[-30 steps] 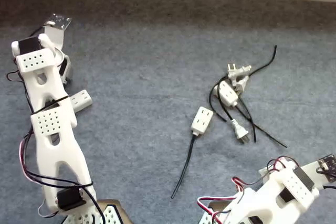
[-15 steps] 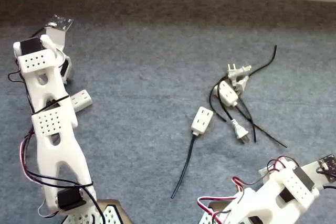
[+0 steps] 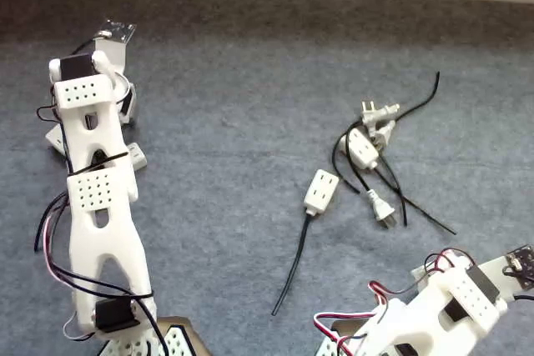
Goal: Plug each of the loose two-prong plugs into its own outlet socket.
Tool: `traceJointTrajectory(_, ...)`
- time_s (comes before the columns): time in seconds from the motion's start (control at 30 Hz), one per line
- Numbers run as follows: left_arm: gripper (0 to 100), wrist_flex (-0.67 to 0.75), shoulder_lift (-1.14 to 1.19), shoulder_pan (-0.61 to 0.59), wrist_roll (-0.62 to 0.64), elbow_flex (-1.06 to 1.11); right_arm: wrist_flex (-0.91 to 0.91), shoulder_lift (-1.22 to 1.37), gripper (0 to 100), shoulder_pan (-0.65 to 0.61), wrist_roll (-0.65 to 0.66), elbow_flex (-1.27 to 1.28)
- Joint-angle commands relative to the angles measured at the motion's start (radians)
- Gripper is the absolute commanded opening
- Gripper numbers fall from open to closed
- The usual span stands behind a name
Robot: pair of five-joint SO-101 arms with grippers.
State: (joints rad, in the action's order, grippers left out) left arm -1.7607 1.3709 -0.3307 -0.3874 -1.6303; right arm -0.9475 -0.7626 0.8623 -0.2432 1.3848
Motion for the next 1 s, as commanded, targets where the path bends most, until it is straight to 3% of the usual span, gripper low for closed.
traceJointTrajectory(0.0,17,-0.014,-0.012,0.054,0.009,-0.03,0.03,0.005,0.6,-0.085,-0.002,0.012)
traceJointTrajectory(0.43,17,-0.014,-0.153,-0.001,0.008,-0.031,0.03,0.005,0.6,-0.105,-0.002,0.012)
traceJointTrajectory(0.97,17,0.009,-0.151,-0.051,0.005,-0.031,0.03,0.007,0.6,-0.105,-0.002,0.012)
